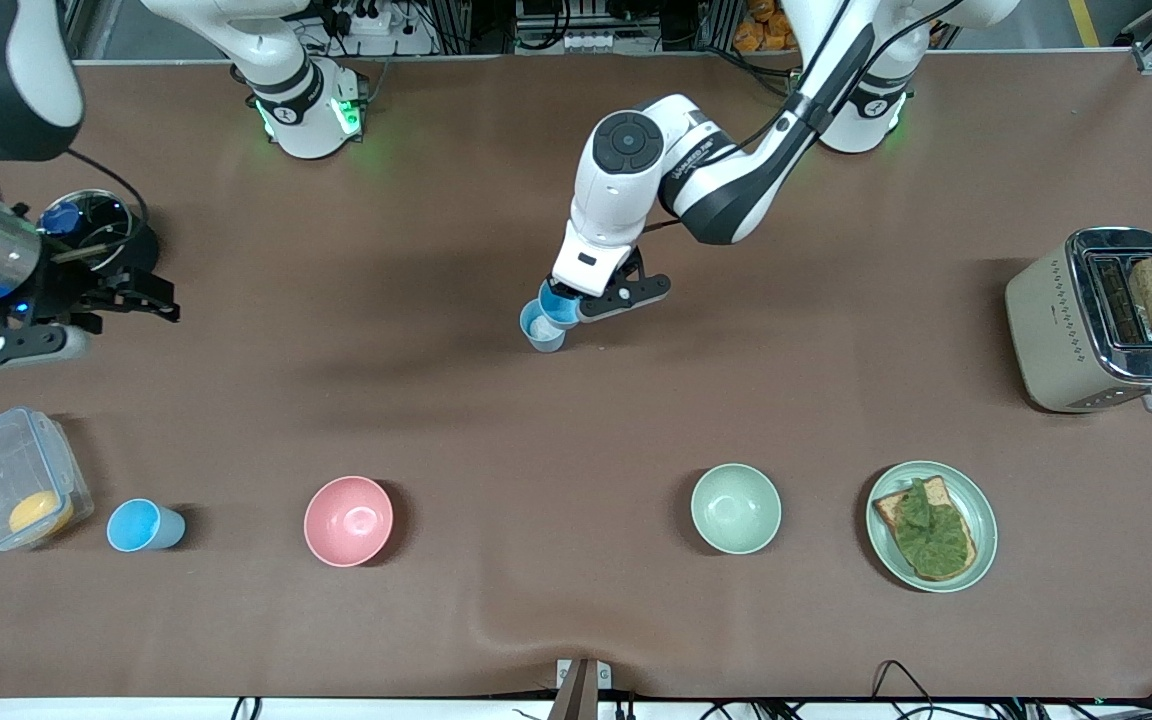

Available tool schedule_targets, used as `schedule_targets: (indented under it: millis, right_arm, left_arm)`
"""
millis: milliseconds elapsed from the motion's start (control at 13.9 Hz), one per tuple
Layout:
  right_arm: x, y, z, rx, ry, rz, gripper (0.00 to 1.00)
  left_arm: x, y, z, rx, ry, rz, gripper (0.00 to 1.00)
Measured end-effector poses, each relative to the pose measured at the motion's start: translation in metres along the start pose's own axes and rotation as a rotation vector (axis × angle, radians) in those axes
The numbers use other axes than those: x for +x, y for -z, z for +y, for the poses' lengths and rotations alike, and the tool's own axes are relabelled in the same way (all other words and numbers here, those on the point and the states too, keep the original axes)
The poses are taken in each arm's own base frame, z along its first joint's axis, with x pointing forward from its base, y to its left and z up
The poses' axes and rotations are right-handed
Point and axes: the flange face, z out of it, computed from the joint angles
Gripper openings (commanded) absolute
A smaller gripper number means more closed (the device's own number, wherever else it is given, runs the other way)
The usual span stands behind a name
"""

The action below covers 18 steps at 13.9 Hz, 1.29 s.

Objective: Stack blue cups with both arms

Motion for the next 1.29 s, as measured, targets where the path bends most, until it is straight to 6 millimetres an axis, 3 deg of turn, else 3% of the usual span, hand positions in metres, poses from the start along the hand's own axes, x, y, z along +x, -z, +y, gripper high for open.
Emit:
schedule_targets:
  millis: [287, 503, 575, 646, 934, 1293]
  right_arm:
    - [-0.014, 0.006, 0.001, -0.004, -0.003, 0.019, 1.0]
    - [-0.013, 0.025, 0.003, -0.01, -0.005, 0.068, 1.0]
    - [-0.012, 0.033, 0.002, -0.012, -0.004, 0.083, 1.0]
    - [-0.01, 0.039, 0.002, -0.015, -0.004, 0.099, 1.0]
    - [-0.009, 0.05, 0.003, -0.018, -0.004, 0.125, 1.0]
    - [-0.015, 0.049, 0.01, -0.013, -0.02, 0.079, 1.0]
  left_arm:
    - [-0.003, -0.015, 0.008, 0.006, -0.007, -0.015, 0.0]
    - [-0.003, -0.024, 0.013, 0.008, -0.008, -0.024, 0.0]
    - [-0.004, -0.028, 0.014, 0.011, -0.009, -0.028, 0.21]
    - [-0.006, -0.031, 0.015, 0.014, -0.012, -0.031, 0.99]
    - [-0.01, -0.033, 0.02, 0.009, -0.021, -0.033, 1.0]
    - [0.007, 0.001, 0.035, -0.04, -0.013, 0.008, 1.0]
